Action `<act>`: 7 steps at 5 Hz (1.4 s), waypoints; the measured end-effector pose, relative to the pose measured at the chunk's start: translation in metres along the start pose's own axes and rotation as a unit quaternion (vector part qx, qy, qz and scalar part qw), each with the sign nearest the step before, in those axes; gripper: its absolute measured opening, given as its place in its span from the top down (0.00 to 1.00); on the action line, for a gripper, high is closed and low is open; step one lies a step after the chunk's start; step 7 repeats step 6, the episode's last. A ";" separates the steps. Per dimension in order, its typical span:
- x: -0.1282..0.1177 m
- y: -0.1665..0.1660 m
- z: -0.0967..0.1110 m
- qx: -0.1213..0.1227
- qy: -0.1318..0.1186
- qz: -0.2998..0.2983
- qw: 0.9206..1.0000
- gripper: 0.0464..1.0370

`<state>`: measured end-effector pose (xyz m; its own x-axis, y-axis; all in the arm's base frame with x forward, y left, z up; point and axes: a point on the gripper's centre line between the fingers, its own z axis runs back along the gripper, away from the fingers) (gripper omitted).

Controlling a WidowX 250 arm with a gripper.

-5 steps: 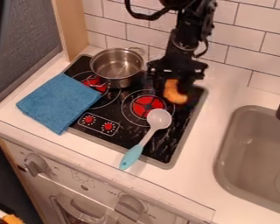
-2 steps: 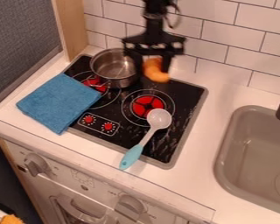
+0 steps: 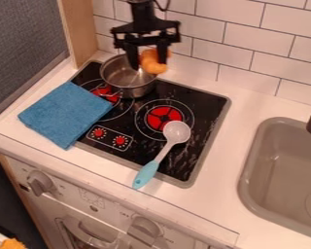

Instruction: Put the bread into the silver pan

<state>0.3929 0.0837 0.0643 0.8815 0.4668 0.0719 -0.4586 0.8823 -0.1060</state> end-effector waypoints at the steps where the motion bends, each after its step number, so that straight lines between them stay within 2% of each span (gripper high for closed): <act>1: 0.004 0.009 0.003 0.010 -0.005 -0.013 1.000 0.39; 2: 0.006 0.014 0.004 0.036 -0.010 -0.024 0.999 0.32; 3: 0.004 0.014 0.005 0.042 -0.006 -0.032 0.999 0.06; 4: 0.000 0.005 0.003 0.060 -0.002 -0.070 0.996 0.03; 5: -0.007 -0.006 0.017 0.056 -0.013 -0.110 0.992 0.04; 6: -0.012 -0.016 0.040 0.038 -0.044 -0.162 0.985 0.04; 7: -0.012 -0.016 0.040 0.038 -0.044 -0.162 0.985 0.04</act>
